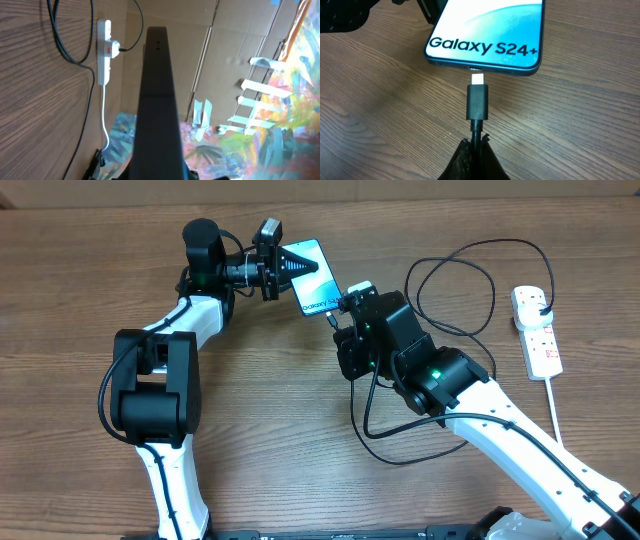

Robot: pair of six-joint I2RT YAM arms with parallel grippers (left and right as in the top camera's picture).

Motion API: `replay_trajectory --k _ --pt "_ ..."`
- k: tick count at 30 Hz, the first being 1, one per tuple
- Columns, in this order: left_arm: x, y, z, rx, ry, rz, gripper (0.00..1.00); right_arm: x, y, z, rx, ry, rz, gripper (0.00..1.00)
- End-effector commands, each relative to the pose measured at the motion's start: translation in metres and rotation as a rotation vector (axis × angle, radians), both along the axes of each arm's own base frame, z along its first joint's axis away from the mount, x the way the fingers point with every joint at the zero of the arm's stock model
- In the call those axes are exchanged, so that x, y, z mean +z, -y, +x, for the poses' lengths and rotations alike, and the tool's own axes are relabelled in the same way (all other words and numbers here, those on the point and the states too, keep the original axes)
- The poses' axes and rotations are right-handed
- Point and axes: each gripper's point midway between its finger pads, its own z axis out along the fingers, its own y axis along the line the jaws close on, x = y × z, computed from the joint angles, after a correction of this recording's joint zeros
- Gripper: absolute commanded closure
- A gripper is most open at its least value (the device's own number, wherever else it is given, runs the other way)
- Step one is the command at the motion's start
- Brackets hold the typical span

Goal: Plug charger to phone and switch on socket
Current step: 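Align the USB-C plug under the phone port and push it upward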

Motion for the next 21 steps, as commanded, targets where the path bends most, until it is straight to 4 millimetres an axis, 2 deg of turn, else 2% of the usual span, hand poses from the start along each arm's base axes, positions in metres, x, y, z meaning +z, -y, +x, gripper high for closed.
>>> replay_trajectory --k 1,21 --pt "0.0152 0.0046 0.0021 0.004 0.021 -0.004 0.96 0.0076 -0.0032 0.0034 0.005 0.017 0.009 0.96" --pt "0.0154 0.0072 -0.0038 -0.029 0.038 -0.005 0.96 0.0095 -0.0042 0.0050 0.005 0.027 0.015 0.96"
